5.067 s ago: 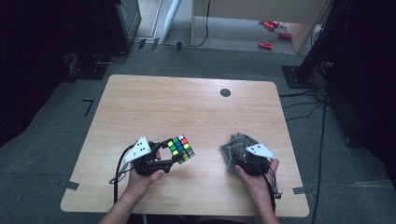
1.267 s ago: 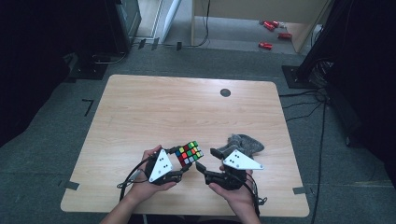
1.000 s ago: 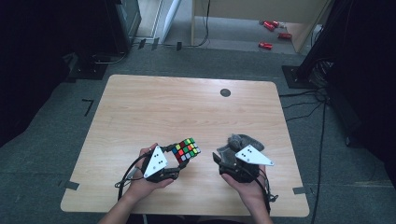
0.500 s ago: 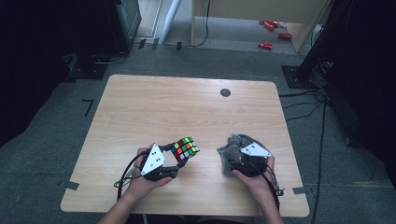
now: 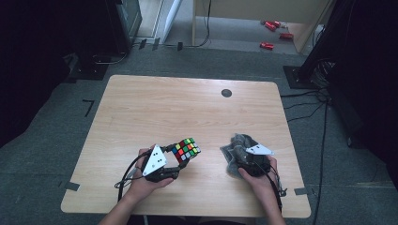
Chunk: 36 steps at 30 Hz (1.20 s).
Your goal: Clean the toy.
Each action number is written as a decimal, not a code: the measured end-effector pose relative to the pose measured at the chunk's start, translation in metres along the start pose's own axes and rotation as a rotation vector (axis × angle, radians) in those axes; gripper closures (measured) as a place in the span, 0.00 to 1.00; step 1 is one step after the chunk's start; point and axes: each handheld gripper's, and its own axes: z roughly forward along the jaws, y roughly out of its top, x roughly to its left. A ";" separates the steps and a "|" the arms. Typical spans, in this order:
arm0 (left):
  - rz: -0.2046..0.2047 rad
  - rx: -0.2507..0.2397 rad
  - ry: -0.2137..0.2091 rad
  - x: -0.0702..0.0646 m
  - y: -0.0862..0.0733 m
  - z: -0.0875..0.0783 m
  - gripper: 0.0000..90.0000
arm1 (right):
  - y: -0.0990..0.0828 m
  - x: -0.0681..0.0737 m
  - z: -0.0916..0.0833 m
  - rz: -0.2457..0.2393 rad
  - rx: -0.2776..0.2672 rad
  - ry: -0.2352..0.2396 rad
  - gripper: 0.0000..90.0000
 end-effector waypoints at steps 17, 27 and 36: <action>0.037 0.074 -0.004 -0.010 0.000 0.009 0.37 | 0.034 0.069 -0.062 -0.075 -0.342 0.214 0.78; 0.096 0.030 -0.052 -0.026 0.005 0.008 0.37 | 0.038 0.103 -0.074 -0.102 -0.415 0.347 0.77; 0.066 -0.034 -0.072 -0.019 0.008 0.000 0.37 | 0.031 0.092 -0.052 -0.039 -0.305 0.345 0.76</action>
